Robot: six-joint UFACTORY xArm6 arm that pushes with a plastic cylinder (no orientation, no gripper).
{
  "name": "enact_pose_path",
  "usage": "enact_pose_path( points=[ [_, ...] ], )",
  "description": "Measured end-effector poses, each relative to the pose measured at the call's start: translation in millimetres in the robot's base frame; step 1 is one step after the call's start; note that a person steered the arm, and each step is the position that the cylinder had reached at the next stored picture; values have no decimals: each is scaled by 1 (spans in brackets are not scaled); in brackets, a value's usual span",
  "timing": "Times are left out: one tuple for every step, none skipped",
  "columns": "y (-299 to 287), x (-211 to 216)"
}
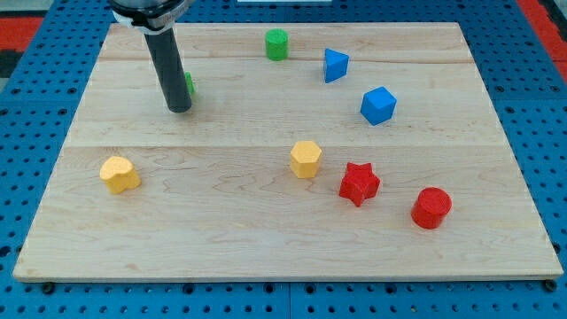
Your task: Push the yellow hexagon above the red star
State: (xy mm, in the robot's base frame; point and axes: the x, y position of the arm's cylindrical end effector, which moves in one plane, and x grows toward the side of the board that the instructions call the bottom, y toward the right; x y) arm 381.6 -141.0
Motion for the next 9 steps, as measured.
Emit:
enact_pose_path(
  points=[
    [22, 53],
    [54, 86],
    [131, 84],
    [203, 89],
    [224, 99],
    [226, 99],
    [247, 121],
    [270, 152],
    [293, 139]
  ],
)
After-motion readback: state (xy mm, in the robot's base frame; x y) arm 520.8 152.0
